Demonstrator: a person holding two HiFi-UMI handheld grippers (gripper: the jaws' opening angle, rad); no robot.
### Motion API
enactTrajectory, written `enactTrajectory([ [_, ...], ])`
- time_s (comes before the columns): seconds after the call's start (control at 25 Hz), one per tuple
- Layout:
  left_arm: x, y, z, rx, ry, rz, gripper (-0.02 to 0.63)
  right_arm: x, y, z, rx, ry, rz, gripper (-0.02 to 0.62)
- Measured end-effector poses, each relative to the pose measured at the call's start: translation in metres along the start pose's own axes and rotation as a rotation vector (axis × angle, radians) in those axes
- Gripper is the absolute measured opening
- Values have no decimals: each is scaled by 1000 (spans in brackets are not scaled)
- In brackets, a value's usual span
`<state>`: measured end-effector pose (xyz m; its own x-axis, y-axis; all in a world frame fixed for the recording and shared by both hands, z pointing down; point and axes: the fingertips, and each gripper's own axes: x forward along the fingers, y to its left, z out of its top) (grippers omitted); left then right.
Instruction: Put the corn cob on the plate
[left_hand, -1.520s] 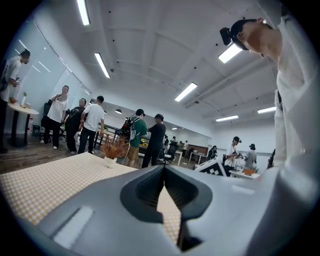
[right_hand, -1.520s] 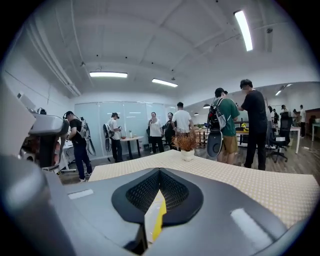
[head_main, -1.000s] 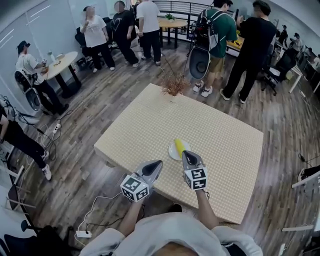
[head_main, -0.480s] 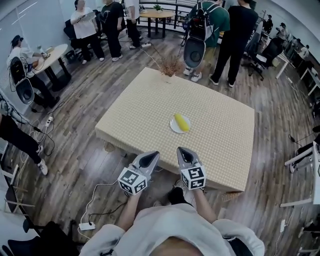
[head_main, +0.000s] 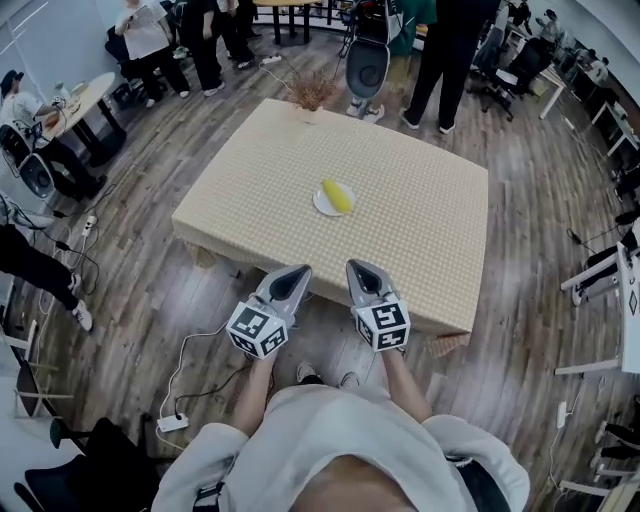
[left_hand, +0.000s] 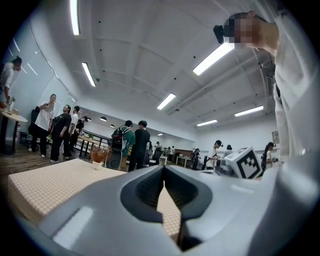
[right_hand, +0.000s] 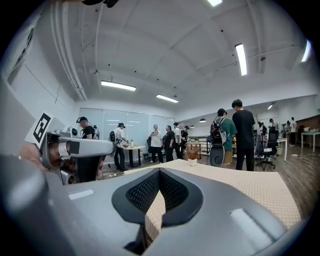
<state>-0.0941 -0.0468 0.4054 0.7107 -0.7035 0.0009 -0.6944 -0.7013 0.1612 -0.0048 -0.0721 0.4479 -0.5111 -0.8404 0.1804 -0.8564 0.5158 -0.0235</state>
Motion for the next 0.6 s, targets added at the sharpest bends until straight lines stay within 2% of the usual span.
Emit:
enactTrajectory([
  [0.28, 12, -58, -13, -6, 8, -1, 8, -48, -17, -6, -1, -6, 12, -3],
  [0.6, 6, -82, -22, 15, 28, 35, 8, -68, -17, -18, -2, 6, 39, -3],
])
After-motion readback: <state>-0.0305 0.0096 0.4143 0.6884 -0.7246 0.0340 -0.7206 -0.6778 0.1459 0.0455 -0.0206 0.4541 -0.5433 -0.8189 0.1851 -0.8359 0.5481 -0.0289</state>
